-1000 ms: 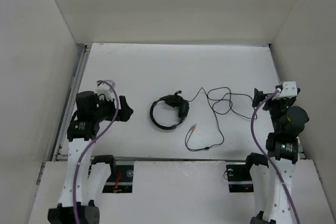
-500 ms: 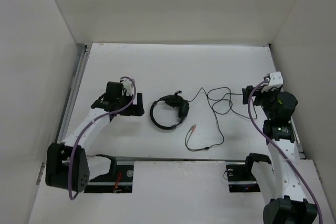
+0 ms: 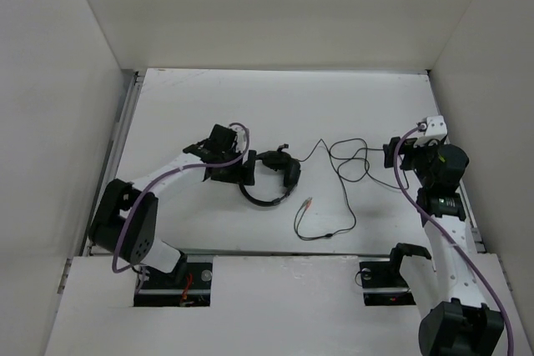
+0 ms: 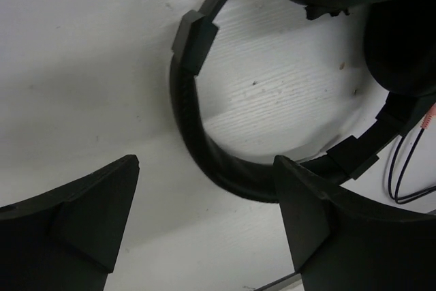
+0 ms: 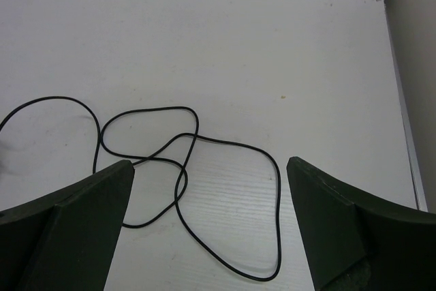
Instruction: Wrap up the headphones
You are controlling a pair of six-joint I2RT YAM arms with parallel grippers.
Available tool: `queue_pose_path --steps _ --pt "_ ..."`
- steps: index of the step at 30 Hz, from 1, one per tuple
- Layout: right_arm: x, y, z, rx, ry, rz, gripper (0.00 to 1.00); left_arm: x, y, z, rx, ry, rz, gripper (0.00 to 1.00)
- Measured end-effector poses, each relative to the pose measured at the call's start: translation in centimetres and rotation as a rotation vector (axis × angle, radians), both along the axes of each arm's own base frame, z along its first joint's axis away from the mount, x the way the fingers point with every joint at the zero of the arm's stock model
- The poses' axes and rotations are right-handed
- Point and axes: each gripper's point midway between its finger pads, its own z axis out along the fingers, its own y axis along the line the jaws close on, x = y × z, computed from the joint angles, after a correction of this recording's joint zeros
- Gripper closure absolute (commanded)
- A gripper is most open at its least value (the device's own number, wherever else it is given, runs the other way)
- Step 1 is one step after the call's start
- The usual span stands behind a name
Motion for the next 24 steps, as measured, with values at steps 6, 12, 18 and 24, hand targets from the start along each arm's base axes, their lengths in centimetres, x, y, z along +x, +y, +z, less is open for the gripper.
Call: queue_pose_path --steps 6,12,18,24 --pt "0.0 -0.4 -0.1 0.005 0.003 -0.014 0.0 -0.5 -1.7 -2.9 0.068 0.056 -0.021 0.39" --pt "-0.1 -0.9 0.1 0.007 -0.002 -0.033 0.0 0.0 -1.6 -3.5 0.103 0.04 0.037 0.51" --pt "-0.1 -1.0 0.0 0.007 0.001 -0.035 0.0 0.1 -1.7 -3.6 0.101 0.047 0.12 0.57" --pt "0.0 -1.5 -0.4 0.01 0.013 -0.052 0.0 0.0 -1.7 -3.7 0.087 0.075 0.214 0.71"
